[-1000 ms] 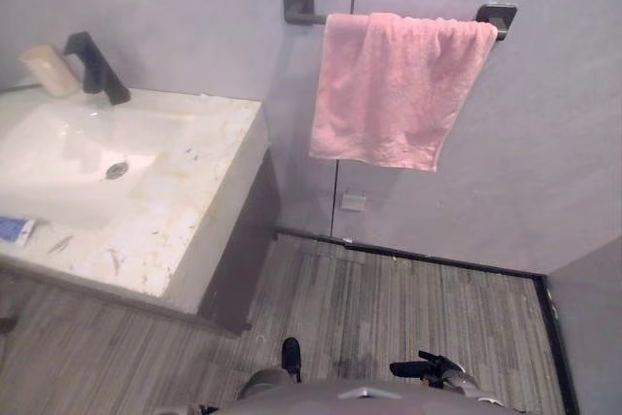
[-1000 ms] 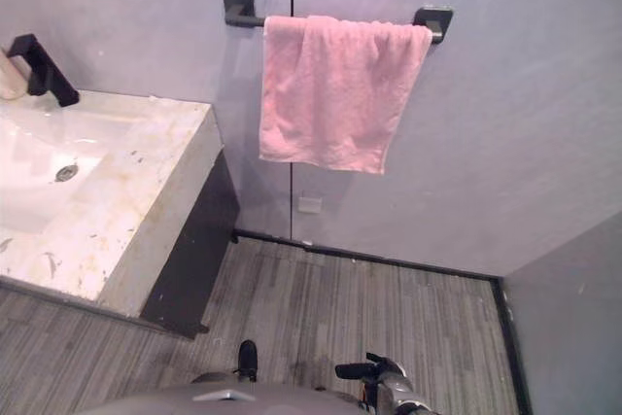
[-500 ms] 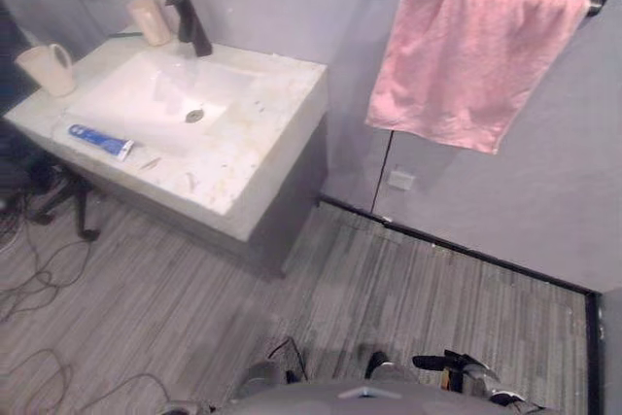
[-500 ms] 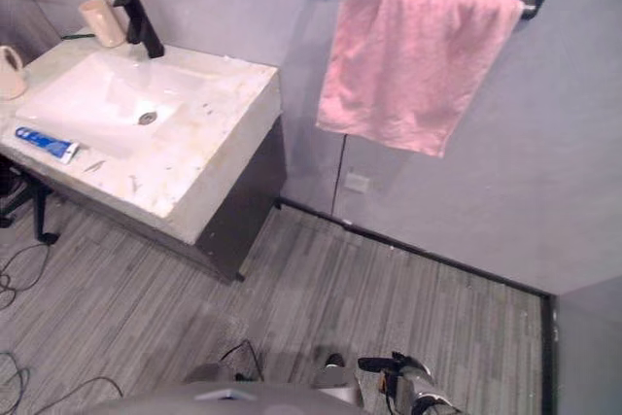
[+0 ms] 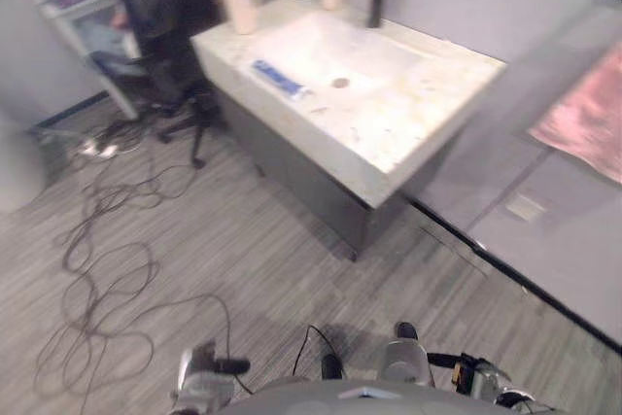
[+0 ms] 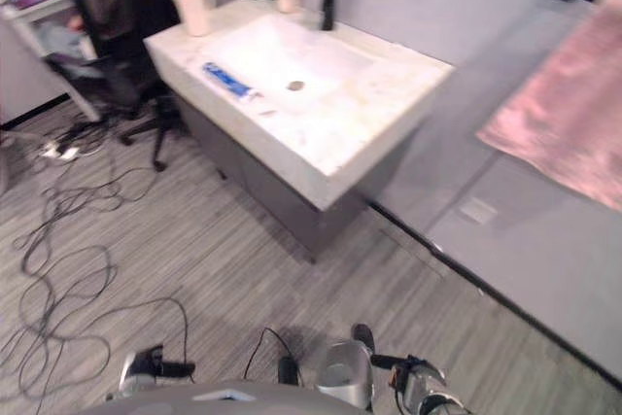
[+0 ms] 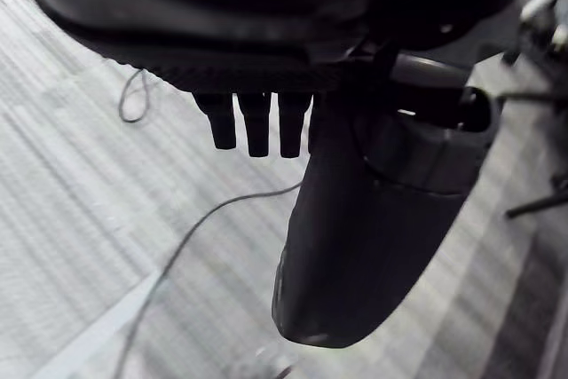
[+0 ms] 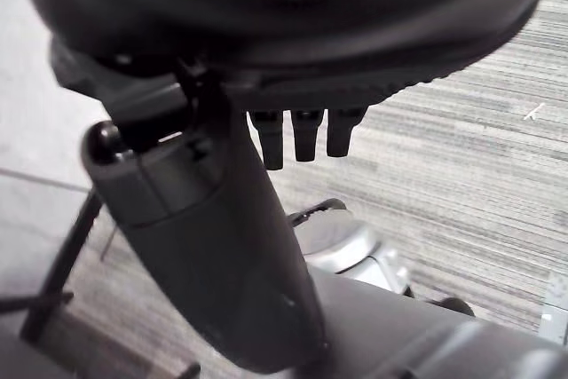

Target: Organize the bathroom.

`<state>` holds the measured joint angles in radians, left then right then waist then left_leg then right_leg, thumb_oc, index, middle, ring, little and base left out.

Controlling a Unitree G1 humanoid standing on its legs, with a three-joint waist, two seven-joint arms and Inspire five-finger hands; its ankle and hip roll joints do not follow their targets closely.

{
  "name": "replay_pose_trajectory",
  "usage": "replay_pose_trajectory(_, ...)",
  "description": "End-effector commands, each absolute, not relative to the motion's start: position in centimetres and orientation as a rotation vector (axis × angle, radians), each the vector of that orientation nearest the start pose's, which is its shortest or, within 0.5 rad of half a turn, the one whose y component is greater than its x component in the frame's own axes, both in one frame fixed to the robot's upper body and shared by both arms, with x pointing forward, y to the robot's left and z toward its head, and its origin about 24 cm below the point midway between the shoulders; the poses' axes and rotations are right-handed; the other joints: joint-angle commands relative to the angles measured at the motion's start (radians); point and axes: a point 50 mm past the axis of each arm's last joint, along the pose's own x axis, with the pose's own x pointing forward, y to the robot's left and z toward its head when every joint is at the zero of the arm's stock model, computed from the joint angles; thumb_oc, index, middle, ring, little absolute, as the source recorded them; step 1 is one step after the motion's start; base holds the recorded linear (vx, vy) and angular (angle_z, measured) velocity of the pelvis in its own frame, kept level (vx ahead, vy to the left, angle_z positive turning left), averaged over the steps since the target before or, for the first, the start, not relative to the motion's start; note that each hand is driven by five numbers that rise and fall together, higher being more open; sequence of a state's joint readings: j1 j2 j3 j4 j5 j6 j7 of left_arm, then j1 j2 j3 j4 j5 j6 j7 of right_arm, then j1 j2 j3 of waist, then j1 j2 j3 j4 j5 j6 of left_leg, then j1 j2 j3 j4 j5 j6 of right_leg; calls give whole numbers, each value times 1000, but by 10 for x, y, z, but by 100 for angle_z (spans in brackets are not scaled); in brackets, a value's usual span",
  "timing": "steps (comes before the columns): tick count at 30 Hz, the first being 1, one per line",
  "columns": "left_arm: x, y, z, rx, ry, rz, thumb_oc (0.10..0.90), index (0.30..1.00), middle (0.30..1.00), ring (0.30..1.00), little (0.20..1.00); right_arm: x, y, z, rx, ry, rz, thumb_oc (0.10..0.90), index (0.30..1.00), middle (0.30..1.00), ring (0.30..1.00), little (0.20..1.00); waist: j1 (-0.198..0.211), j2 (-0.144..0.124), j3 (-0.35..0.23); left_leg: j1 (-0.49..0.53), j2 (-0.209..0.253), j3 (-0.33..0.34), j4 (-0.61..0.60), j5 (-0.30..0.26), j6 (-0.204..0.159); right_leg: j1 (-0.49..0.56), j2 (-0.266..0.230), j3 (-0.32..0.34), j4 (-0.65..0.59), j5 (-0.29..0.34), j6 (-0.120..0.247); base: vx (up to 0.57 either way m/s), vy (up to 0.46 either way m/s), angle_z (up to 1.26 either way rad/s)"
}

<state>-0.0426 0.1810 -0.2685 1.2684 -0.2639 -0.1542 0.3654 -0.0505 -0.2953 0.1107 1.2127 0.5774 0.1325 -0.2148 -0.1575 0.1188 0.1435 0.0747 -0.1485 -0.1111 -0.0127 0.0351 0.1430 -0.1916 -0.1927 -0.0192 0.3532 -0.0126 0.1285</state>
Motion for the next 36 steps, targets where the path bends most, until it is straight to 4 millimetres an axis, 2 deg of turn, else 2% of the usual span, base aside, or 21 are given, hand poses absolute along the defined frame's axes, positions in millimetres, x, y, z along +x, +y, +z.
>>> replay_pose_trajectory(1, 127, 242, -144, 398, 961, 427, 800, 900, 900, 900, 900, 110, -263, -149, 105, 1237, -603, 800, 900, 900, 900, 900, -35, -33, 3, 40, 116, 125, -24, -117, -132, -58, 134, 27, 60, 21, -5, 193, 380, 176)
replay_pose_trajectory(3, 131, 242, -143, 389, 958, 447, 800, 900, 900, 900, 900, 103, -258, -153, 62, 1288, -548, 800, 900, 900, 900, 900, -52, -46, 1, 51, 99, 114, -34, -117, -127, -46, 168, 20, -10, -2, -9, 255, 269, 158)
replay_pose_trajectory(4, 136, 242, -141, 393, 951, 462, 800, 900, 900, 900, 900, 97, -254, -156, 32, 1327, -494, 800, 900, 900, 900, 900, -69, -61, 2, 71, 73, 101, -42, -127, -122, -27, 190, 10, -92, 5, -8, 306, 244, 115)
replay_pose_trajectory(7, 139, 241, -140, 346, 953, 513, 800, 900, 900, 900, 900, 87, -246, -160, -12, 1396, -433, 800, 900, 900, 900, 900, -86, -93, -12, 102, 1, 92, -52, -156, -113, -31, 237, -60, -252, 73, 8, 333, 256, 75)
replay_pose_trajectory(8, 140, 241, -140, 339, 945, 521, 800, 900, 900, 900, 900, 85, -246, -161, -32, 1409, -413, 800, 900, 900, 900, 900, -88, -96, -11, 110, -12, 96, -50, -162, -114, -39, 248, -84, -260, 79, 9, 311, 254, 36)
replay_pose_trajectory(10, 144, 241, -137, 327, 909, 543, 800, 900, 900, 900, 900, 79, -246, -162, -82, 1455, -352, 800, 900, 900, 900, 900, -93, -94, -3, 138, -50, 93, -50, -171, -112, -56, 292, -144, -242, 70, -6, 309, 245, -5)
replay_pose_trajectory(11, 146, 241, -136, 320, 901, 542, 800, 900, 900, 900, 900, 76, -246, -162, -87, 1464, -354, 800, 900, 900, 900, 900, -98, -90, -1, 148, -64, 80, -57, -168, -110, -52, 306, -144, -239, 64, -15, 240, 173, -9)
replay_pose_trajectory(13, 153, 238, -133, 331, 863, 532, 800, 900, 900, 900, 900, 71, -246, -163, -68, 1478, -376, 800, 900, 900, 900, 900, -112, -82, -6, 162, -93, 39, -61, -156, -117, -39, 332, -119, -250, 64, -33, 266, 164, 19)
replay_pose_trajectory(15, 163, 232, -131, 360, 833, 443, 800, 900, 900, 900, 900, 65, -246, -164, 2, 1501, -439, 800, 900, 900, 900, 900, -139, -63, -12, 163, -124, 33, -13, -144, -140, -18, 358, -96, -234, 52, -49, 336, 232, 62)
replay_pose_trajectory(18, 173, 224, -127, 399, 782, 389, 800, 900, 900, 900, 900, 59, -241, -166, 77, 1507, -488, 800, 900, 900, 900, 900, -170, -44, -17, 179, -137, 22, 40, -111, -165, 7, 374, -81, -230, 48, -56, 237, 209, 54)
replay_pose_trajectory(20, 171, 224, -128, 393, 802, 392, 800, 900, 900, 900, 900, 58, -238, -167, 108, 1495, -505, 800, 900, 900, 900, 900, -178, -52, -19, 155, -116, 36, 100, -107, -153, 24, 367, -57, -234, 52, -52, 225, 219, 51)
replay_pose_trajectory(23, 167, 230, -127, 426, 774, 402, 800, 900, 900, 900, 900, 61, -230, -168, 110, 1496, -486, 800, 900, 900, 900, 900, -168, -85, -18, 119, -53, 52, 186, -156, -135, 44, 316, -38, -207, 38, -35, 220, 207, 22)
replay_pose_trajectory(24, 166, 230, -127, 422, 776, 407, 800, 900, 900, 900, 900, 60, -229, -169, 109, 1496, -485, 800, 900, 900, 900, 900, -166, -88, -17, 117, -48, 53, 191, -162, -134, 46, 310, -38, -205, 35, -33, 252, 205, -24)
replay_pose_trajectory(26, 163, 234, -128, 402, 790, 437, 800, 900, 900, 900, 900, 56, -227, -170, 100, 1496, -497, 800, 900, 900, 900, 900, -156, -107, -22, 108, -6, 70, 190, -225, -120, 50, 268, -42, -196, 18, -24, 295, 231, -41)
replay_pose_trajectory(27, 165, 238, -126, 432, 775, 430, 800, 900, 900, 900, 900, 53, -229, -170, 92, 1493, -512, 800, 900, 900, 900, 900, -151, -115, -27, 107, 51, 72, 139, -234, -117, 50, 244, -34, -194, 4, -17, 320, 265, -30)
replay_pose_trajectory(29, 167, 242, -124, 457, 778, 417, 800, 900, 900, 900, 900, 52, -233, -169, 94, 1485, -544, 800, 900, 900, 900, 900, -143, -117, -33, 109, 140, 58, 64, -200, -136, 54, 227, -11, -193, -10, -12, 345, 310, -37)
replay_pose_trajectory(31, 166, 243, -125, 478, 810, 406, 800, 900, 900, 900, 900, 55, -236, -168, 89, 1482, -552, 800, 900, 900, 900, 900, -122, -121, -31, 38, 230, 47, 44, -128, -171, 91, 206, 43, -207, -36, 1, 344, 347, -39)
replay_pose_trajectory(32, 165, 243, -126, 483, 829, 393, 800, 900, 900, 900, 900, 56, -237, -167, 87, 1480, -553, 800, 900, 900, 900, 900, -111, -121, -22, 6, 254, 54, 61, -111, -179, 109, 196, 60, -200, -57, 7, 336, 373, -29)
replay_pose_trajectory(34, 157, 241, -131, 498, 871, 377, 800, 900, 900, 900, 900, 63, -241, -166, 73, 1455, -571, 800, 900, 900, 900, 900, -90, -103, -15, -19, 255, 52, 70, -109, -176, 104, 154, 35, -139, -103, 22, 358, 433, -25)
replay_pose_trajectory(35, 157, 241, -131, 498, 871, 377, 800, 900, 900, 900, 900, 63, -241, -166, 73, 1455, -571, 800, 900, 900, 900, 900, -90, -103, -15, -19, 255, 52, 70, -109, -176, 104, 154, 35, -139, -103, 22, 365, 483, -83)
replay_pose_trajectory(36, 153, 239, -135, 494, 906, 345, 800, 900, 900, 900, 900, 66, -243, -164, 90, 1440, -589, 800, 900, 900, 900, 900, -93, -80, -8, -14, 245, 61, 51, -109, -169, 73, 133, 20, -57, -128, 34, 262, 379, -93)
